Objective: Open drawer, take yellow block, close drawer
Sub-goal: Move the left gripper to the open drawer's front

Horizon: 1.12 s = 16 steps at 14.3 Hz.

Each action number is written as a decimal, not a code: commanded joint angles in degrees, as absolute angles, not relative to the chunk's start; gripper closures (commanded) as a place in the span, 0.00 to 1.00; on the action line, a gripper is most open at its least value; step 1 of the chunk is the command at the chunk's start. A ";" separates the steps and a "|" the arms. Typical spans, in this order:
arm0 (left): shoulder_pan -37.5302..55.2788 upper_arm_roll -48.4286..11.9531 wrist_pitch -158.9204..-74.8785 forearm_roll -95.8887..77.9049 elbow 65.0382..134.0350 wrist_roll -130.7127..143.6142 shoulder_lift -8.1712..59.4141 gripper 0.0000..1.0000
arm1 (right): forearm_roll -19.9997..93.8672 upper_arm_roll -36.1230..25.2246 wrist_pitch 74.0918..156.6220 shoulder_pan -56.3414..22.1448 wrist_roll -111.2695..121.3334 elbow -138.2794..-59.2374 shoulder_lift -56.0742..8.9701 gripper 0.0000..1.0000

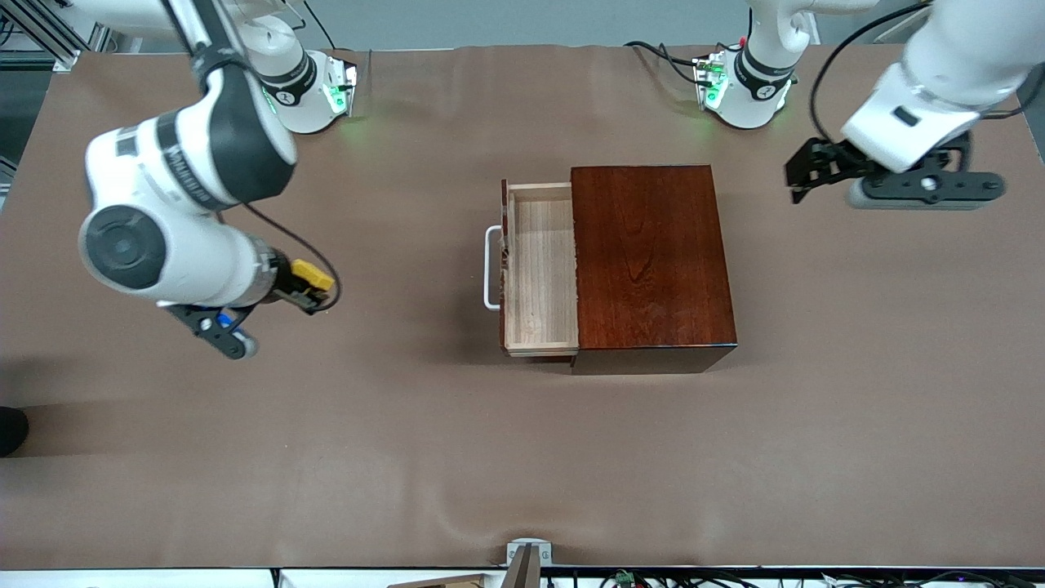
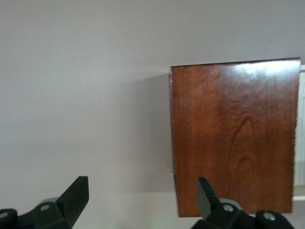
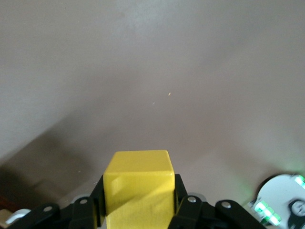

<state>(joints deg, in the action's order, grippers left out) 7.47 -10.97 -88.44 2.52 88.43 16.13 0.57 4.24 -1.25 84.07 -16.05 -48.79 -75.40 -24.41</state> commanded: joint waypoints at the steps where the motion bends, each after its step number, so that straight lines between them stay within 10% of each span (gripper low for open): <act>1: 7.38 -15.19 -88.24 2.28 84.38 23.09 4.73 0.00 | -0.24 -0.26 84.37 -15.21 -42.64 -78.57 -22.41 1.00; 16: 30.48 -16.97 -102.72 2.55 71.46 76.08 25.92 0.00 | -0.88 -0.18 107.12 -0.63 -12.06 -102.29 -17.84 1.00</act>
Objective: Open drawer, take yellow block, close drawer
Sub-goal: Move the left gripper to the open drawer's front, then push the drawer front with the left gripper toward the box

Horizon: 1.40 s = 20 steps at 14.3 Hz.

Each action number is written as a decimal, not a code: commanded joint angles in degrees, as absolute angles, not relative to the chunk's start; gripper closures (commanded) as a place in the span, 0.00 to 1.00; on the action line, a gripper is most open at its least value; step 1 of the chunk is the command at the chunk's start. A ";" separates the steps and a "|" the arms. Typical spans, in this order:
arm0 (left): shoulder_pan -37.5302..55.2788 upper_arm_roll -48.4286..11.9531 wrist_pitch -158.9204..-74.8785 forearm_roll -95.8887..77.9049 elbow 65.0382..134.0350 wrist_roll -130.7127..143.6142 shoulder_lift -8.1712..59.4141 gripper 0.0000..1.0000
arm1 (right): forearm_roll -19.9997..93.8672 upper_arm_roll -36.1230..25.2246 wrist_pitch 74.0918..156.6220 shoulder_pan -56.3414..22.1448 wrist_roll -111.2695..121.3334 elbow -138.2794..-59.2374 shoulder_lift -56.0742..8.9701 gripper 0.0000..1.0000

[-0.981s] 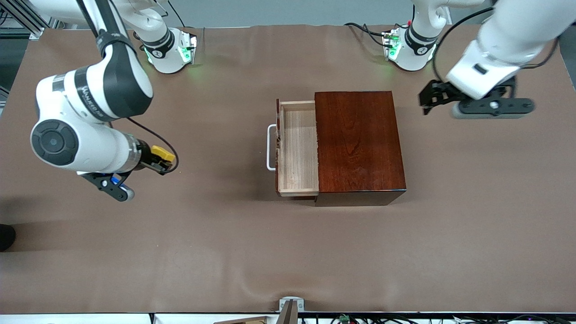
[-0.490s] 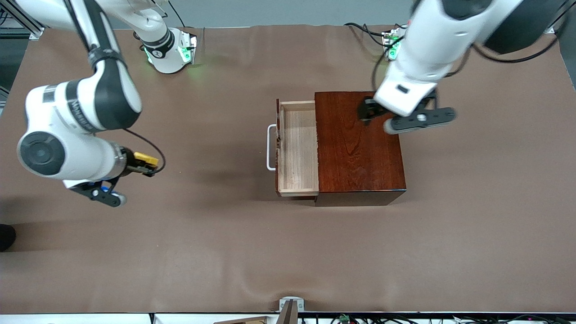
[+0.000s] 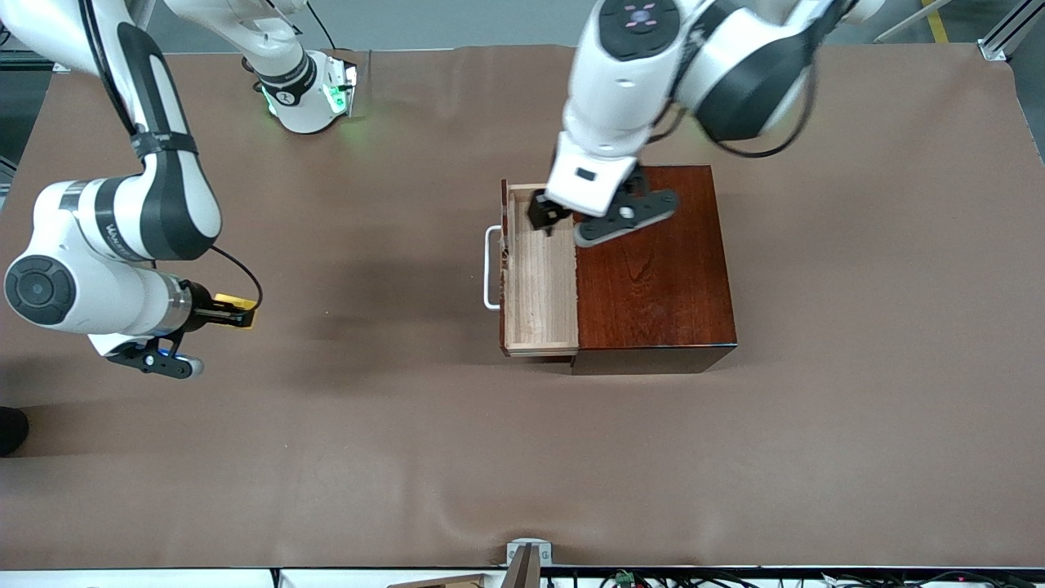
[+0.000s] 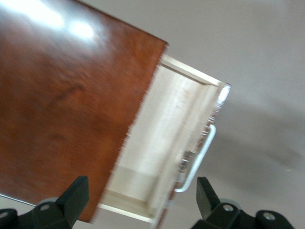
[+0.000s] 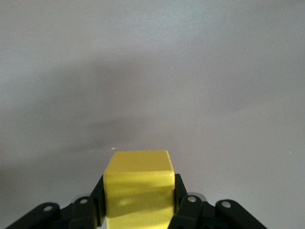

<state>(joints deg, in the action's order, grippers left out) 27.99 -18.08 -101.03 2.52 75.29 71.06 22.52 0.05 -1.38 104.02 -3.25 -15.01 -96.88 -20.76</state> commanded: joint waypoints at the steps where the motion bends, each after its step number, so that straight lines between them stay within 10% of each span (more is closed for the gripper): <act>1: 32.24 -16.18 -104.92 2.90 71.37 78.81 26.54 0.00 | -0.88 -0.26 109.66 0.08 -11.35 -104.48 -17.75 1.00; 20: 61.96 9.14 -133.14 3.51 67.50 109.34 47.10 0.00 | -0.97 -0.26 136.13 9.14 2.64 -119.26 -25.05 0.93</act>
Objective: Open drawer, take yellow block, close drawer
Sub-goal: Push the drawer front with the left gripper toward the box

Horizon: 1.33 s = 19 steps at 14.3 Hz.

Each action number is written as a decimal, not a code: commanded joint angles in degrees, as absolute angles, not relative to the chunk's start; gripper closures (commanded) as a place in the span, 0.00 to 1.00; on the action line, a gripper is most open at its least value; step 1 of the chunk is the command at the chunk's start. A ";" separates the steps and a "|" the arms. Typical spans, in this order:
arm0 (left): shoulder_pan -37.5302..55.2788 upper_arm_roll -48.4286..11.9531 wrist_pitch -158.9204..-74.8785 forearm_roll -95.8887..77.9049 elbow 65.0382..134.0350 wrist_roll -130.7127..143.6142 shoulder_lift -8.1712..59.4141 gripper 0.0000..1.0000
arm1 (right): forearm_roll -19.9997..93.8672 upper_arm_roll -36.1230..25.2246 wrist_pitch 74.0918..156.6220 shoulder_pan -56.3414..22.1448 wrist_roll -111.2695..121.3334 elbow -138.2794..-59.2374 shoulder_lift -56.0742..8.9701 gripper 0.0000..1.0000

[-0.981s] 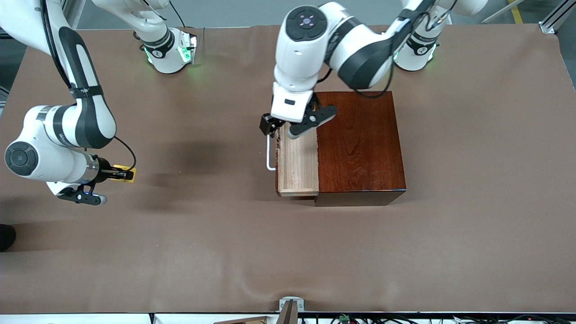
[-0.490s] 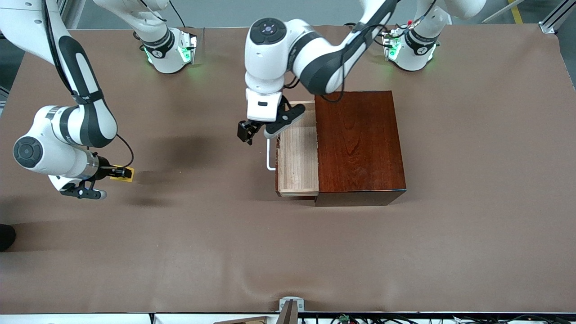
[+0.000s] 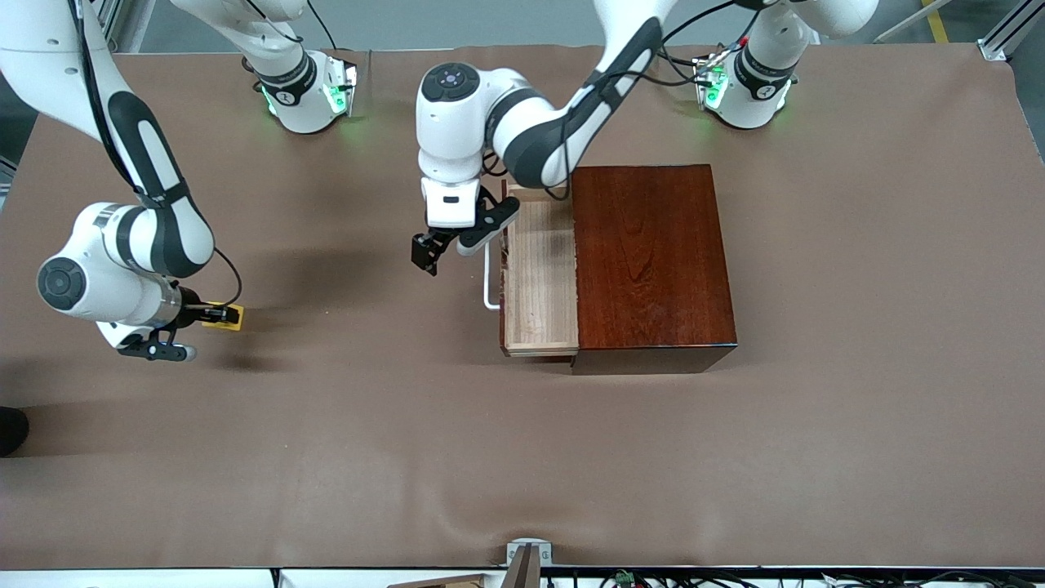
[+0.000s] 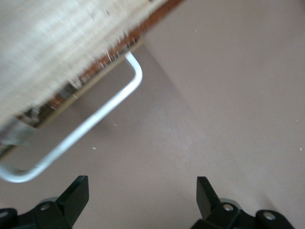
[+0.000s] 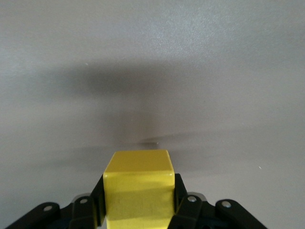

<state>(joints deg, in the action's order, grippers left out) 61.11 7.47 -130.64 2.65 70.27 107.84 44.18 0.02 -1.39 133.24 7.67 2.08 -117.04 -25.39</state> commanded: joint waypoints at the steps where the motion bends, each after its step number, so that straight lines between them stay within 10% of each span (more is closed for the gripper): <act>1: 61.96 9.23 -133.33 3.52 67.50 109.25 47.46 0.00 | -0.97 -0.26 136.40 9.23 2.55 -119.35 -25.31 0.89; 7: 61.96 9.58 -128.59 3.69 68.29 109.25 47.90 0.00 | -0.97 -0.26 135.88 9.05 2.29 -119.09 -25.58 0.00; 19: 60.91 15.20 -108.65 5.80 68.90 108.72 46.67 0.00 | -0.44 0.35 115.24 8.35 2.55 -104.34 -21.89 0.00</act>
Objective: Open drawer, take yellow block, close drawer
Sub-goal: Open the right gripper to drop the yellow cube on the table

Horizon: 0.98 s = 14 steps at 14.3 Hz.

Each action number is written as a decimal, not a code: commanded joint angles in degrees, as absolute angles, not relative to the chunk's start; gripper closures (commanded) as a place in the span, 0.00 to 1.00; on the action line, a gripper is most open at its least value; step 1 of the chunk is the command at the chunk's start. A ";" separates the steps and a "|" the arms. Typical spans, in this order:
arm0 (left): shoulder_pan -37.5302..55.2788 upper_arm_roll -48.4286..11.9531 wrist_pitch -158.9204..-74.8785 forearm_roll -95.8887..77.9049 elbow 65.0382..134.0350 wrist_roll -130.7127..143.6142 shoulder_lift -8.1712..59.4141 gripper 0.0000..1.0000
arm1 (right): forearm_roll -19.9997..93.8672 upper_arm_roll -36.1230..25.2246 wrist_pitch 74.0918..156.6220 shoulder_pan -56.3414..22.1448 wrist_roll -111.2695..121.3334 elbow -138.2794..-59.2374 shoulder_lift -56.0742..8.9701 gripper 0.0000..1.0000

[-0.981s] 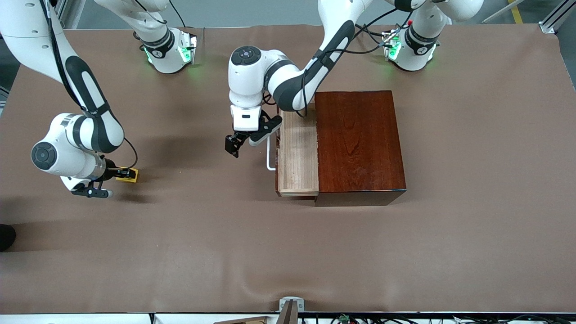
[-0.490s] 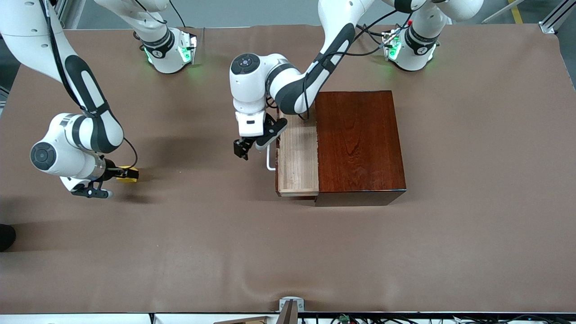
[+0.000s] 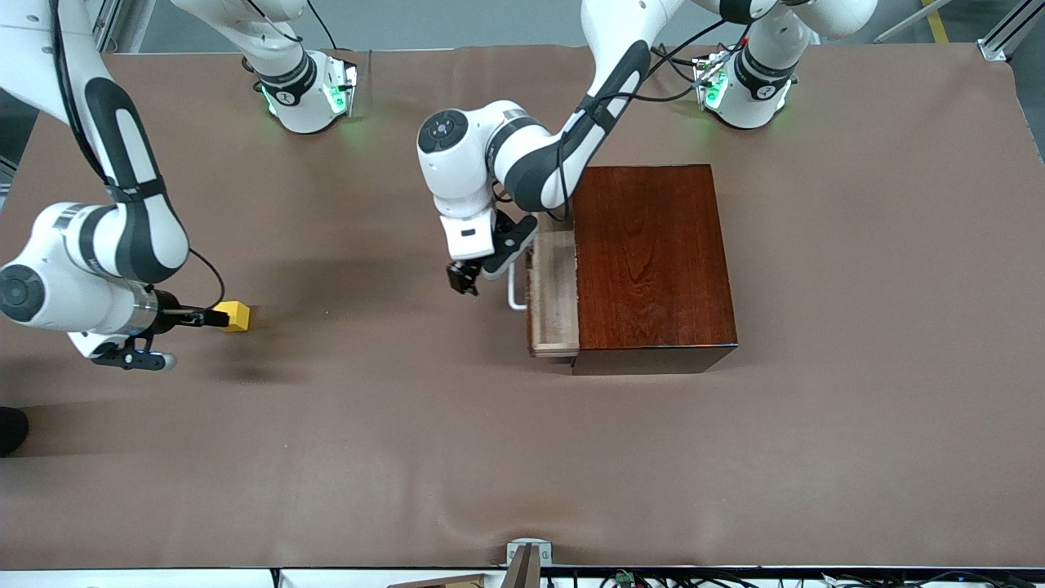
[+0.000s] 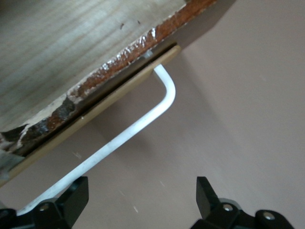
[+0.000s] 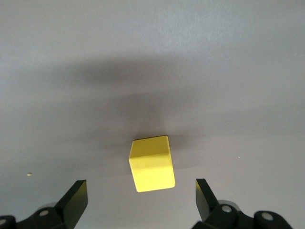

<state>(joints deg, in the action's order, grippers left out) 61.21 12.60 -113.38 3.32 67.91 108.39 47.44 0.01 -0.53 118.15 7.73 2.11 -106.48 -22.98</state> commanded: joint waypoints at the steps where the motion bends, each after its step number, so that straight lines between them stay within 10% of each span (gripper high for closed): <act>1: 60.91 15.55 -107.33 6.50 68.99 108.72 46.41 0.00 | -0.35 0.35 114.09 8.18 2.64 -103.46 -21.10 0.00; 14: 59.06 15.30 -101.95 6.86 68.82 94.51 41.68 0.00 | -0.35 0.61 98.20 4.05 2.90 -91.69 -12.31 0.00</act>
<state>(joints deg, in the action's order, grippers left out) 60.14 14.65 -104.35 4.87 67.66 102.83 47.00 0.02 0.57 102.49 4.60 2.59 -94.98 -12.45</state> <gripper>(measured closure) 0.000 0.000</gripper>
